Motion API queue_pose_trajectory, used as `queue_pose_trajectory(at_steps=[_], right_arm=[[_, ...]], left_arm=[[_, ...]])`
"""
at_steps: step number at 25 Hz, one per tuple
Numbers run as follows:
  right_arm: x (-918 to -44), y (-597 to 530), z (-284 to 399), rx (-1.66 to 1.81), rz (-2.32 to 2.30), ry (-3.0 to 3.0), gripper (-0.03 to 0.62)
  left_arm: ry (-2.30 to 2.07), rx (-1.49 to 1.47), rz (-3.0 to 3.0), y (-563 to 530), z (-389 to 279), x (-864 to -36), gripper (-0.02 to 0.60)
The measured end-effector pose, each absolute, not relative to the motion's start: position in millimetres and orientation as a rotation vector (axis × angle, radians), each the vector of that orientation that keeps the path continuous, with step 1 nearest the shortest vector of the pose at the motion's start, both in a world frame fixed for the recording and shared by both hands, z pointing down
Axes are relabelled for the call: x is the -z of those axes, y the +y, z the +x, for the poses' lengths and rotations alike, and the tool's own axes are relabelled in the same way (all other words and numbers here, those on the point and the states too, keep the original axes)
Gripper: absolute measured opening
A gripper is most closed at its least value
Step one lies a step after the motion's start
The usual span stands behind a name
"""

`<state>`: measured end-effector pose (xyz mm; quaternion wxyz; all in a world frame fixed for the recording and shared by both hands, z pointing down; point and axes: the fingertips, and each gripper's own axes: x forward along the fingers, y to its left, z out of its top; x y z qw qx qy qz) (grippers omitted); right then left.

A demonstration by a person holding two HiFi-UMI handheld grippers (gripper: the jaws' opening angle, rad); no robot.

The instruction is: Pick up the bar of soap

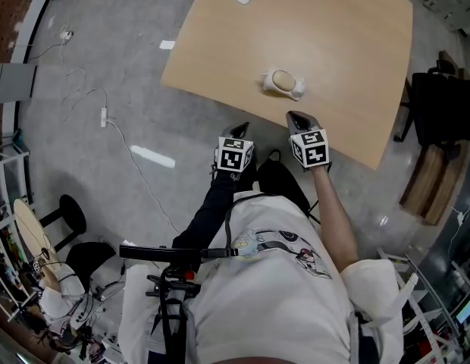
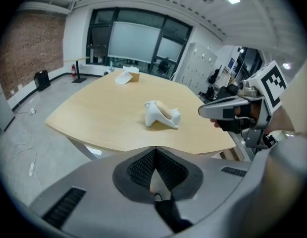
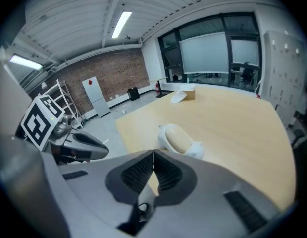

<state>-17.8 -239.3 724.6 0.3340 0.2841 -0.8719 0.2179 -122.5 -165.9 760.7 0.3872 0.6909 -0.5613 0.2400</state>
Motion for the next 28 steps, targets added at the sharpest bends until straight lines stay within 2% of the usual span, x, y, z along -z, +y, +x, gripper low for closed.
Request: queue_pose_trajectory(at_steps=[9,15,19,21,28], right_arm=[[-750,-298,-41,-0.280,0.556,-2.242,0.006],[-774,-322,-53,-0.136,0.390,-2.157,0.124],[-788,-328,-59,-0.052,0.267,-2.090,0.228],[-796,-330,-60,-0.020,0.199,-2.053,0.251],[-820,-338,-60,0.019,0.050,-1.936,0.255]], left_arm=[[-1.418,-0.634,1.717,-147,-131,-773,0.005],[-1.432,-0.644,1.675,-128,-149,-778,0.005],[-1.450,-0.643,1.647,-118,-159,-779,0.005],[-1.459,-0.642,1.634,-115,-164,-779,0.005],[-1.480,-0.637,1.588,-100,-180,-784,0.005]])
